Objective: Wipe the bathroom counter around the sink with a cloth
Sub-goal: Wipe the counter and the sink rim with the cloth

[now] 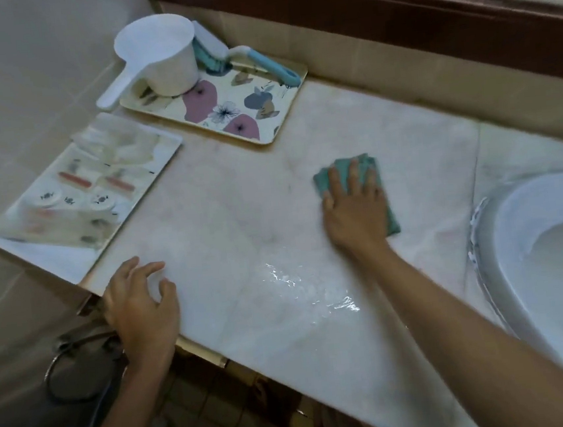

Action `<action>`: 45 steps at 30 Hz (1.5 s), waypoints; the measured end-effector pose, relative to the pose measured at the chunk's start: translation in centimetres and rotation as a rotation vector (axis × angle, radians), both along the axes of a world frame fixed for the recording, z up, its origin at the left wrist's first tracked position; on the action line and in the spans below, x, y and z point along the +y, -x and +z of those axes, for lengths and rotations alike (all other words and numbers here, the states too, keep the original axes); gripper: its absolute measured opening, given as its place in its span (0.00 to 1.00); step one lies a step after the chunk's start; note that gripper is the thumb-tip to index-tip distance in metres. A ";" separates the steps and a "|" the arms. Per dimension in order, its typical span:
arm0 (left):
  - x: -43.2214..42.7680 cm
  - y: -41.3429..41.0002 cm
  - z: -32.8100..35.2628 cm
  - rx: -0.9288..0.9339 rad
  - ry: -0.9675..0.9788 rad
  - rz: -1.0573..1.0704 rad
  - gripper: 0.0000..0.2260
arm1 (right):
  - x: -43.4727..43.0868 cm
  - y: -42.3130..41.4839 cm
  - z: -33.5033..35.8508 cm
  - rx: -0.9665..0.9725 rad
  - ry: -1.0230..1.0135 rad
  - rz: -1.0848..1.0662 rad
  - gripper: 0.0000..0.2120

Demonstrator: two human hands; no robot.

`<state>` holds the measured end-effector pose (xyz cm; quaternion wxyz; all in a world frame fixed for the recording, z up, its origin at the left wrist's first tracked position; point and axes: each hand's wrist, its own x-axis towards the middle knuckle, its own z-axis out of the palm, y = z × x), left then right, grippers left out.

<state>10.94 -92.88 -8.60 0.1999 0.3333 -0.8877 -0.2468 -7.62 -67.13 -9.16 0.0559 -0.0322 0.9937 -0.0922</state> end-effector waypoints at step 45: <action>1.6 1.5 1.8 0.039 -0.294 -0.200 0.10 | 6.5 -24.7 1.0 -0.045 -0.056 -0.078 0.27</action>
